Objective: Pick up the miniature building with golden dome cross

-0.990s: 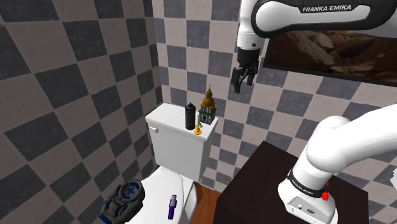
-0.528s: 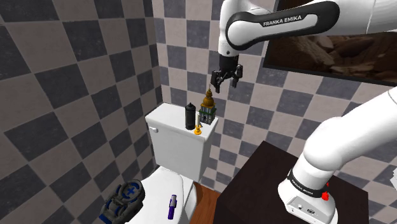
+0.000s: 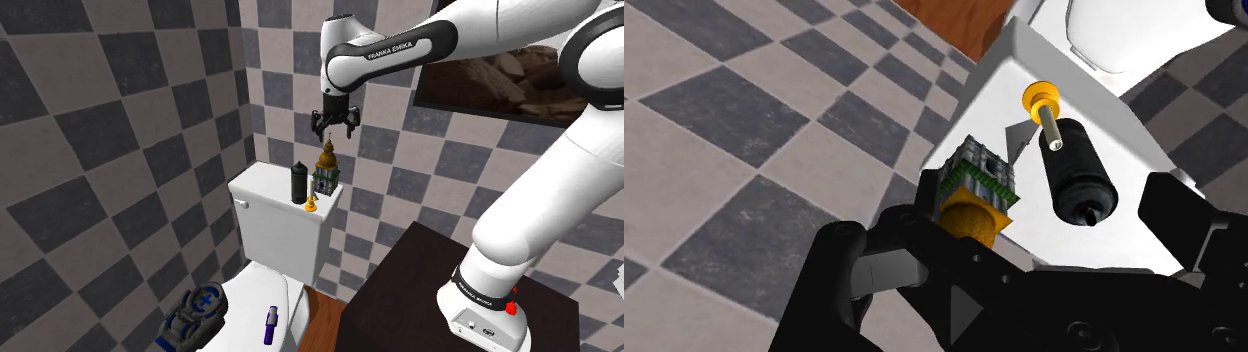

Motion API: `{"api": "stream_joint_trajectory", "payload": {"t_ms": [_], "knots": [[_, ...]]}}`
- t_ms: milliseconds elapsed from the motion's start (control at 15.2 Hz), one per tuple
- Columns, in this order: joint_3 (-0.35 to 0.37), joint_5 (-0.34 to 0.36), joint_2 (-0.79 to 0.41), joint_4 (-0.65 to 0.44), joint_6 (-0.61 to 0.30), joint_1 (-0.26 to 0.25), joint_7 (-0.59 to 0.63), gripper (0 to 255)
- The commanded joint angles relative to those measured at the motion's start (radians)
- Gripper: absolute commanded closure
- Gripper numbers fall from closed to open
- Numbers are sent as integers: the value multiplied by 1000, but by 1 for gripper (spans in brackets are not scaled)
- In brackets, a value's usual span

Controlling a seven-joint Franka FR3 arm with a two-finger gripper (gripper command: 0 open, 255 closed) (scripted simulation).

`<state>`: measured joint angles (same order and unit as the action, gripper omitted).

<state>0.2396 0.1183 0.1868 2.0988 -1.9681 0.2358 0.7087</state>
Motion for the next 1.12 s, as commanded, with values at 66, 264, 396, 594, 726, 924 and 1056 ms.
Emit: {"api": "stream_joint_trajectory", "payload": {"t_ms": [66, 264, 396, 594, 726, 924, 1056], "knots": [[3, 49, -96, -75, -29, 27, 126, 0], [-5, 100, -192, -157, -46, 45, 245, 0], [-15, 131, -254, -215, -52, 53, 320, 0], [-38, 173, -342, -305, -54, 62, 424, 0], [-56, 196, -398, -367, -52, 66, 489, 0], [-89, 222, -478, -462, -44, 72, 578, 0], [-111, 234, -528, -525, -37, 76, 632, 0]]}}
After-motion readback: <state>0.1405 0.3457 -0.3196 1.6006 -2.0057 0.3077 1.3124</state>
